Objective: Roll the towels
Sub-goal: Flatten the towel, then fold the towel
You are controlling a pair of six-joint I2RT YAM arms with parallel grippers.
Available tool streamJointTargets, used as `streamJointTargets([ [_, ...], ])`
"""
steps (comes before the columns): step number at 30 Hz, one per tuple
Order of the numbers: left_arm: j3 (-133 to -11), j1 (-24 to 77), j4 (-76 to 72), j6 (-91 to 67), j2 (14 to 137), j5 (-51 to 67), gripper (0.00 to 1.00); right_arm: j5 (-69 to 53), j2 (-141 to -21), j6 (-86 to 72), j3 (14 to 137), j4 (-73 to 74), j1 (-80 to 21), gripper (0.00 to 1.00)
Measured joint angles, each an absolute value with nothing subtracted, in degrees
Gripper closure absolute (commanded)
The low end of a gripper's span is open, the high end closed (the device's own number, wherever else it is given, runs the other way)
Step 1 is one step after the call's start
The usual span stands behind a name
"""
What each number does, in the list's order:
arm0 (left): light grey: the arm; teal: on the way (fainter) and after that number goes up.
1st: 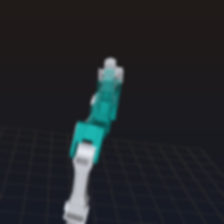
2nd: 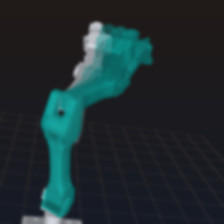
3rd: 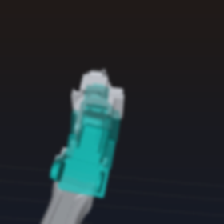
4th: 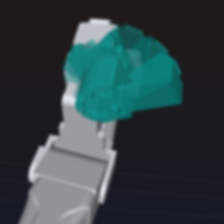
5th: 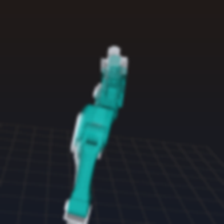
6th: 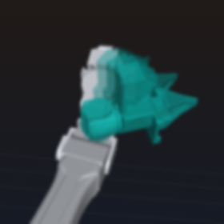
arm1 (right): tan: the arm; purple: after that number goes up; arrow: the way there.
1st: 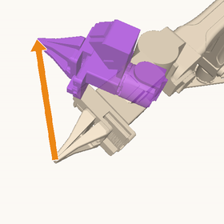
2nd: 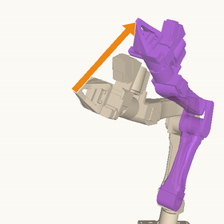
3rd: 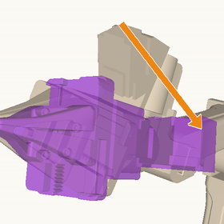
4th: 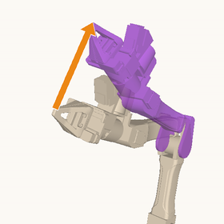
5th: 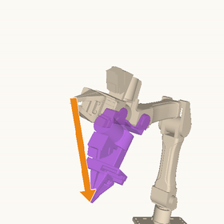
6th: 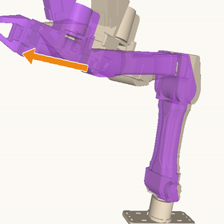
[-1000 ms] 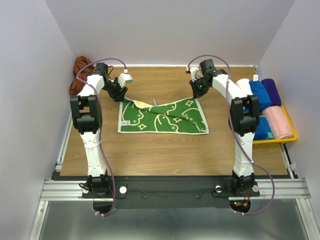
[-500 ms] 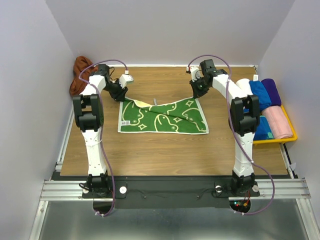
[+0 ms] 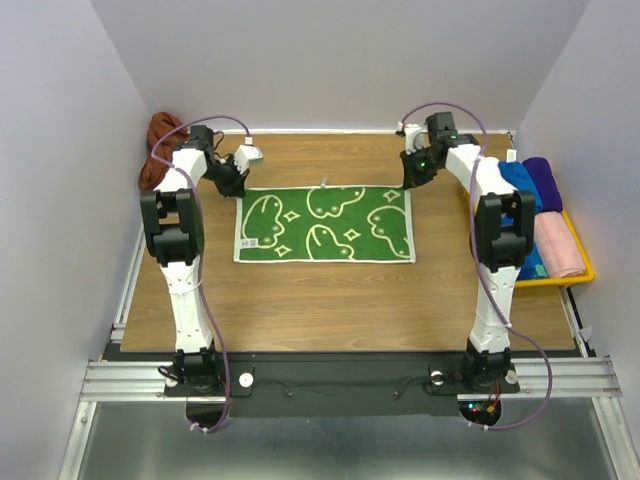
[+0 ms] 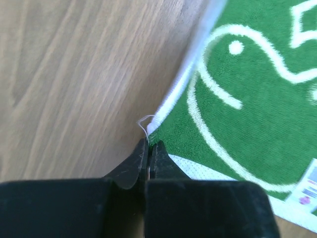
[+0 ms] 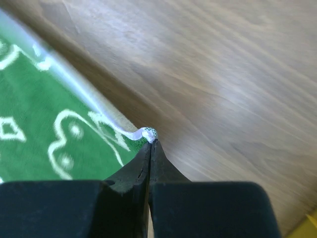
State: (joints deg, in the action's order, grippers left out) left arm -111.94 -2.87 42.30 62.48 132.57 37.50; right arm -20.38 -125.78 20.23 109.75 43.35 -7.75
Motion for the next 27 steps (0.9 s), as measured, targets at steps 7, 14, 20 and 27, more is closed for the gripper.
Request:
streamJointTargets([
  [7, -104.88, -3.18, 41.36, 61.60, 121.32, 38.30, 1.00, -26.52, -118.85, 19.92, 107.07, 42.87, -3.70, 0.99],
  [14, -95.94, -3.11, 37.43, 61.06, 114.85, 36.75, 1.00, -30.89, -116.88, 20.86, 102.87, 43.20, -3.86, 0.99],
  [20, -85.34, -3.09, 35.66, 61.01, 113.38, 35.51, 1.00, -32.56, -116.64, 22.50, 99.09, 43.27, -3.81, 0.99],
  [27, -78.41, -3.05, 34.30, 61.67, 105.38, 34.61, 1.00, -32.84, -114.21, 25.80, 91.26, 43.90, -3.81, 0.99],
])
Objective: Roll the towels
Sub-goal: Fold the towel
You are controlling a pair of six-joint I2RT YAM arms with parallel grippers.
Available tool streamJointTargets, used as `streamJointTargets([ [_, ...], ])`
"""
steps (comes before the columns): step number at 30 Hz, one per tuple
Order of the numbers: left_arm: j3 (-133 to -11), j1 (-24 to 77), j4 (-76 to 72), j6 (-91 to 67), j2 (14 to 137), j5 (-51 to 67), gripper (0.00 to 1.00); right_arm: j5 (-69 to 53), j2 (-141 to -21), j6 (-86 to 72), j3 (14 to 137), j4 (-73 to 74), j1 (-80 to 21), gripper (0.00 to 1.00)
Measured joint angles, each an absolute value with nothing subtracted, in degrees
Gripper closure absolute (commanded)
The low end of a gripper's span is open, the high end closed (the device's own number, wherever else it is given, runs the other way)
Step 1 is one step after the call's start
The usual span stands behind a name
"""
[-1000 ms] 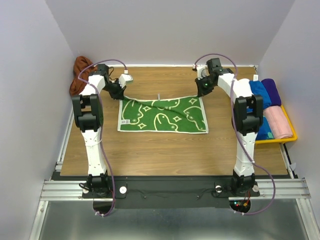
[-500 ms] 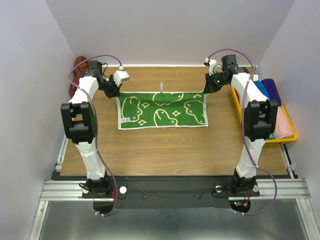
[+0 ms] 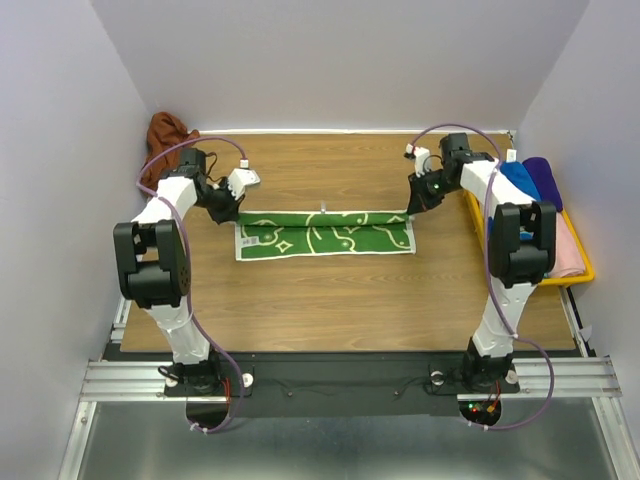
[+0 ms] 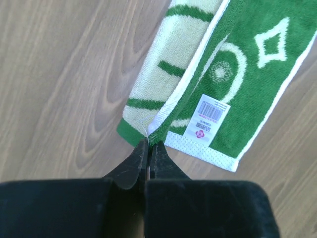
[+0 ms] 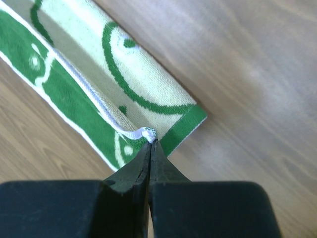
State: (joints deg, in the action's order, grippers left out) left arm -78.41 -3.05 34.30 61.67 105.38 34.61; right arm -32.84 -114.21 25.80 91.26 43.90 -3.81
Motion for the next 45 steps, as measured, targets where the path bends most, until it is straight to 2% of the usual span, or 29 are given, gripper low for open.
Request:
streamJointTargets([
  [5, -76.55, -2.98, 33.85, 61.87, 100.73, 34.46, 1.00, -32.86, -111.13, 27.90, 88.47, 44.58, -3.81, 0.99],
  [14, -71.05, -1.08, 32.56, 61.91, 100.25, 32.71, 0.98, -32.64, -109.34, 31.42, 84.49, 44.64, -3.81, 0.99],
  [19, -67.11, 0.60, 31.35, 61.60, 100.22, 30.79, 0.90, -32.53, -109.91, 32.29, 83.64, 44.99, -3.81, 0.99],
  [20, -66.89, 0.89, 31.24, 61.58, 100.22, 30.55, 0.84, -32.53, -110.19, 32.45, 83.61, 44.99, -3.81, 0.99],
  [26, -66.59, 1.76, 30.44, 61.47, 100.22, 29.74, 0.67, -32.40, -110.56, 33.80, 82.63, 45.08, -3.81, 0.82],
  [30, -66.50, 1.76, 31.29, 62.13, 99.59, 29.93, 0.59, -32.25, -109.95, 35.14, 80.90, 45.78, -3.81, 0.56],
  [31, -66.48, 1.76, 31.77, 62.35, 99.15, 30.02, 0.54, -31.94, -109.47, 35.64, 80.20, 46.13, -3.81, 0.49],
  [32, -66.48, 1.76, 32.25, 62.67, 98.78, 30.11, 0.46, -31.77, -109.03, 35.99, 79.61, 46.46, -3.81, 0.48],
  [40, -65.28, 1.76, 36.10, 65.58, 94.52, 30.02, 0.46, -28.93, -104.53, 40.36, 77.14, 49.04, -3.81, 0.51],
  [45, -65.23, 1.76, 37.67, 66.81, 92.99, 30.44, 0.57, -27.83, -104.05, 41.58, 78.41, 49.76, -3.81, 0.57],
])
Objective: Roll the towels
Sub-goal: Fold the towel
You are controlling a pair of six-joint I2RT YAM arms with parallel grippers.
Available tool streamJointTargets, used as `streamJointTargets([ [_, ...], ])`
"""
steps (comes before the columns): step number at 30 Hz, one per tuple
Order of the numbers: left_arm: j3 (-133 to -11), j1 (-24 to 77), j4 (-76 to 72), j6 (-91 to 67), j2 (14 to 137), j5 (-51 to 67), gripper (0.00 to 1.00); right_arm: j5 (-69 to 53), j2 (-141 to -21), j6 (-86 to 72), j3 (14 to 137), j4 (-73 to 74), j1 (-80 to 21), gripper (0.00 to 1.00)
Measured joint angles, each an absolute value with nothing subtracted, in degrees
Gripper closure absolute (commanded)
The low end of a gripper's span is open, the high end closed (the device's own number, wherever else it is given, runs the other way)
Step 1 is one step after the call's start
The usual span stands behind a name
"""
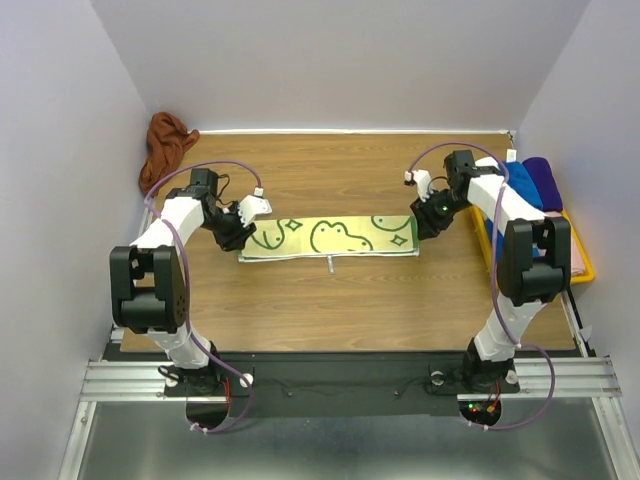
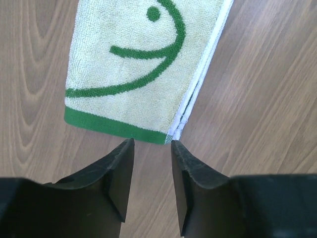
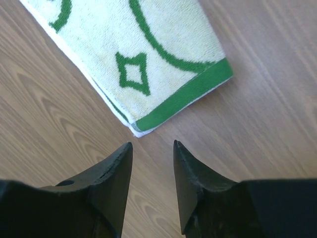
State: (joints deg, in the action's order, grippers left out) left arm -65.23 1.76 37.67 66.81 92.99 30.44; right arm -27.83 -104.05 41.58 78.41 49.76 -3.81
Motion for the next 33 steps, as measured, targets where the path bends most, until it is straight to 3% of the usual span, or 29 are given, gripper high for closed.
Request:
streamJointTargets([
  [6, -65.25, 1.78, 37.52, 65.78, 94.17, 30.85, 0.58, -27.59, -106.26, 40.77, 81.89, 50.28, -4.36, 0.59],
  [15, -62.74, 1.78, 32.71, 59.86, 94.98, 28.38, 0.48, -24.18, -110.96, 35.11, 82.52, 50.57, -4.95, 0.59],
  [23, -59.35, 1.76, 29.30, 53.84, 94.98, 26.63, 0.46, -24.03, -111.15, 30.22, 82.52, 50.59, -4.95, 0.55],
  [24, -59.33, 1.74, 28.29, 52.14, 94.98, 26.20, 0.38, -24.16, -111.46, 29.47, 82.52, 50.57, -4.95, 0.55],
  [27, -59.33, 1.19, 27.46, 49.67, 94.98, 26.06, 0.38, -24.45, -112.81, 28.18, 82.74, 50.63, -4.95, 0.56],
  [30, -59.33, -0.05, 27.40, 47.42, 94.98, 26.63, 0.39, -24.80, -114.67, 27.27, 82.91, 50.57, -4.95, 0.64],
  [33, -59.33, -1.69, 27.24, 44.47, 94.98, 27.29, 0.44, -25.91, -115.42, 26.44, 83.57, 50.96, -4.93, 0.90],
])
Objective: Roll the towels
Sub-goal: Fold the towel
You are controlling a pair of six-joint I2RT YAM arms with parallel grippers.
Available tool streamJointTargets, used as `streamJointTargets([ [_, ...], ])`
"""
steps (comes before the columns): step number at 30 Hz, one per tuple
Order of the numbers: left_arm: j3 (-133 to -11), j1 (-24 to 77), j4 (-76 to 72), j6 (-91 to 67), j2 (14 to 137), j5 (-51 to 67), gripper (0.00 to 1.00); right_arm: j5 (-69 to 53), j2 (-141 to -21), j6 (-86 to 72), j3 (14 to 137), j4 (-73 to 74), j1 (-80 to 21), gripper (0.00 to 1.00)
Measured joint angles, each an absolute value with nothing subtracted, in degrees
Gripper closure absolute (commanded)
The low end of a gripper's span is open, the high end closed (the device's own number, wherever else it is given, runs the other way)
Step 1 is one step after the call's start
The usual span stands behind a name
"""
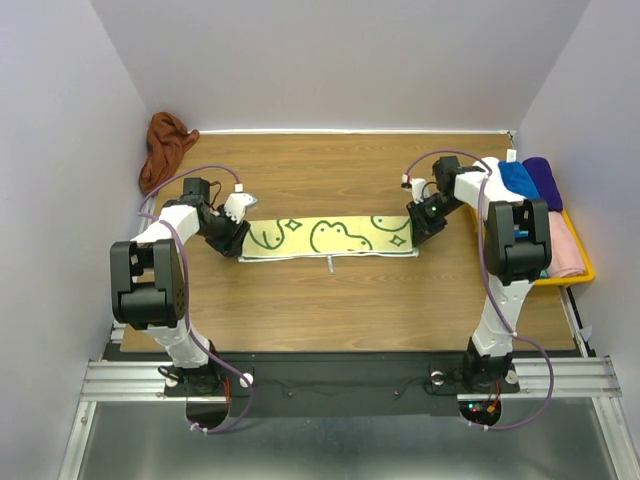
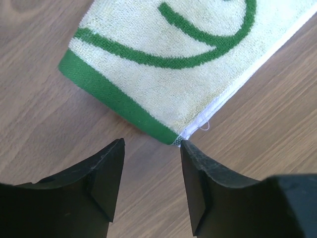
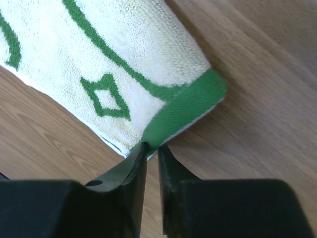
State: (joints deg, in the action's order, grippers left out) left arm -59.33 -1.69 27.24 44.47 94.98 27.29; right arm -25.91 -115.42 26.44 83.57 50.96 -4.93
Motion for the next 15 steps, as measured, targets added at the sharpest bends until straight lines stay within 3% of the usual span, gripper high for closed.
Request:
streamJointTargets([
  [3, -59.33, -2.09, 26.70, 42.19, 94.98, 27.81, 0.48, -26.65, -115.77, 26.13, 83.85, 51.00, -4.95, 0.99],
  [15, -59.33, -1.98, 23.79, 34.22, 95.79, 29.67, 0.58, -26.74, -115.87, 26.57, 83.44, 51.22, -4.95, 0.99],
])
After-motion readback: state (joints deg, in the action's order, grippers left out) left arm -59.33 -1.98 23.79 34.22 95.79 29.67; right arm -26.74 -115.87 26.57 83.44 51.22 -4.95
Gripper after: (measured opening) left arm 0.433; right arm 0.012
